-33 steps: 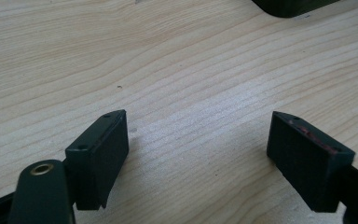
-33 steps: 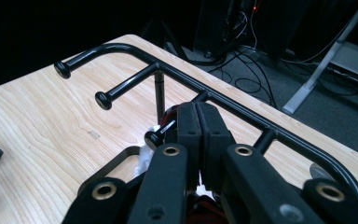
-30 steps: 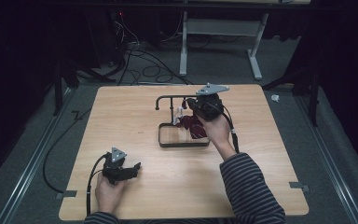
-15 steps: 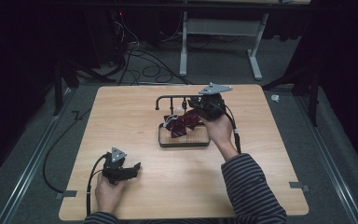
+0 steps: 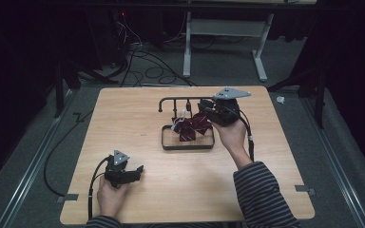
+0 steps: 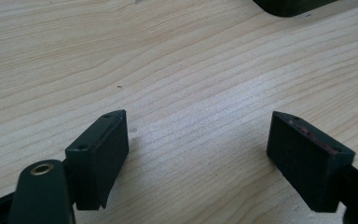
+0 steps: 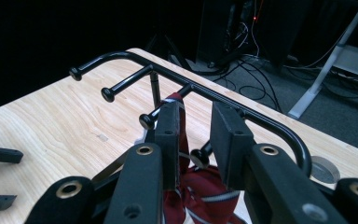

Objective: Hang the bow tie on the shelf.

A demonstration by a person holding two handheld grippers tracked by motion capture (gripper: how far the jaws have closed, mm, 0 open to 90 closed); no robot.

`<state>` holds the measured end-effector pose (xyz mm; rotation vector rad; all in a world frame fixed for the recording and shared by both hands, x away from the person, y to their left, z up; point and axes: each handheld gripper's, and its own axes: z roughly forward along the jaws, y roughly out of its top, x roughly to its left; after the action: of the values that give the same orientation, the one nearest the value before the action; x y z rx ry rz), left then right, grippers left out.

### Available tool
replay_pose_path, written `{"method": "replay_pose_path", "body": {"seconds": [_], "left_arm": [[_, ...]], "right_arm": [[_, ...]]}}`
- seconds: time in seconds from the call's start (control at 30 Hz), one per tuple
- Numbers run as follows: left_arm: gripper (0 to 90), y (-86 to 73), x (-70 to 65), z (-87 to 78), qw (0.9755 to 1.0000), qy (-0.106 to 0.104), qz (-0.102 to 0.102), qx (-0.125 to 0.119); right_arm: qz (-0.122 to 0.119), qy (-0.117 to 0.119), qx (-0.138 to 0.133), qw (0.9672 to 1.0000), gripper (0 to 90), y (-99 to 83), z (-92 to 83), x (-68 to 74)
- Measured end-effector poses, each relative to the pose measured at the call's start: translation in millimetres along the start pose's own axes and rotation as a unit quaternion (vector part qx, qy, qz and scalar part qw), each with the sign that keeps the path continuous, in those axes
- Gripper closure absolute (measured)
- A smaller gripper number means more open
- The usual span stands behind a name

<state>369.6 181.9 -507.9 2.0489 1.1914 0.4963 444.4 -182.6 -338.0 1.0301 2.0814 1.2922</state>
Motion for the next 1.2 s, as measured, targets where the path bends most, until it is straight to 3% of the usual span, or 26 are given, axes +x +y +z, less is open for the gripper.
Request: {"method": "replay_pose_path", "body": {"seconds": [0.9, 1.2], "left_arm": [[21.2, -0.1, -0.1, 0.2, 1.0000, 0.001, -0.001, -0.002], [21.2, -0.1, -0.1, 0.2, 1.0000, 0.001, 0.000, -0.001]], "right_arm": [[0.042, 0.013, -0.012, 0.9990, 71.6, -23.1, -35.6, -17.8], [0.056, 0.008, -0.011, 0.9984, 71.6, -36.0, -48.9, -24.8]]}}
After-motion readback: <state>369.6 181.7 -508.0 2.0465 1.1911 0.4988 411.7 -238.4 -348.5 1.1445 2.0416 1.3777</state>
